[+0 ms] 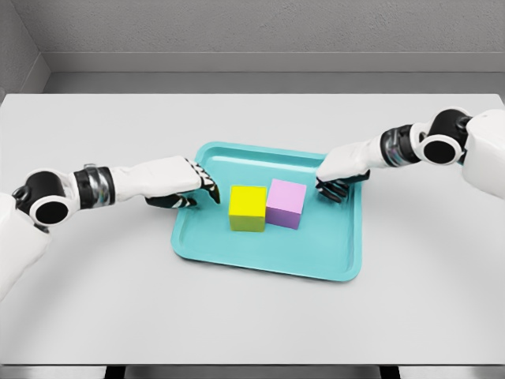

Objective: Push two cubes

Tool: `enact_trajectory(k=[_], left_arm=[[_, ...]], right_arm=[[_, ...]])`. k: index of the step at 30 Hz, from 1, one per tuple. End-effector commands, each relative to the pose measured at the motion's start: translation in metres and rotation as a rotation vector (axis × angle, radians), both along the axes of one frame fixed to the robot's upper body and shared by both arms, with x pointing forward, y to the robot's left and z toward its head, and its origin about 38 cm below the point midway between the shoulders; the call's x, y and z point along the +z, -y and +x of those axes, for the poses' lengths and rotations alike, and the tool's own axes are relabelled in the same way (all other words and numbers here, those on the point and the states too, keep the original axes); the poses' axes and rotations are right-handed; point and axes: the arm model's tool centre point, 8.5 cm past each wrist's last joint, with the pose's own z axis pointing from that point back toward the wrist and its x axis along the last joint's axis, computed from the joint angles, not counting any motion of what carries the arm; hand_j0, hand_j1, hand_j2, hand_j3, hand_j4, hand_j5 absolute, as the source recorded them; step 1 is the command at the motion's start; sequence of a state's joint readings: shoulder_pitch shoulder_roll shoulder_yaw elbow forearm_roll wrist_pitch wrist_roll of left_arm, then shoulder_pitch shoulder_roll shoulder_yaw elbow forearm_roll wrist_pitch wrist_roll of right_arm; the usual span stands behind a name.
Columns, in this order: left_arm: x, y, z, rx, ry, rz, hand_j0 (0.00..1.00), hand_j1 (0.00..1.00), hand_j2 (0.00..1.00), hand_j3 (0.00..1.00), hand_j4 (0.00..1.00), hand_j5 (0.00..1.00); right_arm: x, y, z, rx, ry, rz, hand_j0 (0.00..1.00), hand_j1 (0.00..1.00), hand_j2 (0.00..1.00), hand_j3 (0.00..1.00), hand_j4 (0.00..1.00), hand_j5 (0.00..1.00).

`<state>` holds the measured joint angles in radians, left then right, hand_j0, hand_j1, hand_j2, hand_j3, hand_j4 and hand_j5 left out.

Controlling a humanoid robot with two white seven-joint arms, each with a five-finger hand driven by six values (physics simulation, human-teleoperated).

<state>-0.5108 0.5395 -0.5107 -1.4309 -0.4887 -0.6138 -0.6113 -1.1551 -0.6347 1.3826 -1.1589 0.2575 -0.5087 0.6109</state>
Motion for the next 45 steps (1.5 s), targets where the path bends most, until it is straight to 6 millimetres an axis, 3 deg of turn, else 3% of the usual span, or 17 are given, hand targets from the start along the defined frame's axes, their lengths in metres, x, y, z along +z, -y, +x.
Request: enact_trajectory(k=[1, 7, 14, 21, 23, 30, 35, 45], left_arm=[[0.013, -0.002, -0.006, -0.022, 0.020, -0.013, 0.60, 0.60, 0.60, 0.60, 0.60, 0.60], [0.035, -0.001, -0.019, -0.072, 0.050, -0.043, 0.59, 0.59, 0.59, 0.59, 0.59, 0.59], [0.034, -0.015, -0.048, -0.104, 0.035, -0.016, 0.58, 0.58, 0.58, 0.58, 0.58, 0.58], [0.029, 0.006, -0.052, -0.140, 0.028, -0.055, 0.58, 0.58, 0.58, 0.58, 0.58, 0.58], [0.022, 0.006, -0.057, -0.140, 0.008, -0.061, 0.58, 0.58, 0.58, 0.58, 0.58, 0.58], [0.023, 0.016, -0.068, -0.176, 0.011, -0.079, 0.58, 0.58, 0.58, 0.58, 0.58, 0.58], [0.015, 0.040, -0.076, -0.225, -0.015, -0.114, 0.58, 0.58, 0.58, 0.58, 0.58, 0.58], [0.009, 0.051, -0.077, -0.237, -0.027, -0.129, 0.58, 0.58, 0.58, 0.58, 0.58, 0.58]], right_arm=[[0.000, 0.005, 0.006, -0.026, 0.001, -0.004, 0.14, 0.14, 0.14, 0.14, 0.14, 0.14], [0.007, -0.012, 0.014, -0.004, 0.028, -0.012, 0.14, 0.14, 0.14, 0.14, 0.14, 0.14], [0.010, -0.037, 0.015, 0.046, 0.050, -0.018, 0.14, 0.14, 0.14, 0.14, 0.14, 0.14], [0.007, -0.046, 0.012, 0.076, 0.043, -0.029, 0.14, 0.14, 0.14, 0.14, 0.14, 0.14], [0.004, -0.047, 0.010, 0.084, 0.039, -0.035, 0.14, 0.14, 0.14, 0.14, 0.14, 0.14], [0.003, -0.050, 0.008, 0.099, 0.036, -0.037, 0.14, 0.14, 0.14, 0.14, 0.14, 0.14], [0.003, -0.053, 0.005, 0.115, 0.034, -0.036, 0.14, 0.14, 0.14, 0.14, 0.14, 0.14], [0.006, -0.060, 0.001, 0.141, 0.041, -0.033, 0.14, 0.14, 0.14, 0.14, 0.14, 0.14]])
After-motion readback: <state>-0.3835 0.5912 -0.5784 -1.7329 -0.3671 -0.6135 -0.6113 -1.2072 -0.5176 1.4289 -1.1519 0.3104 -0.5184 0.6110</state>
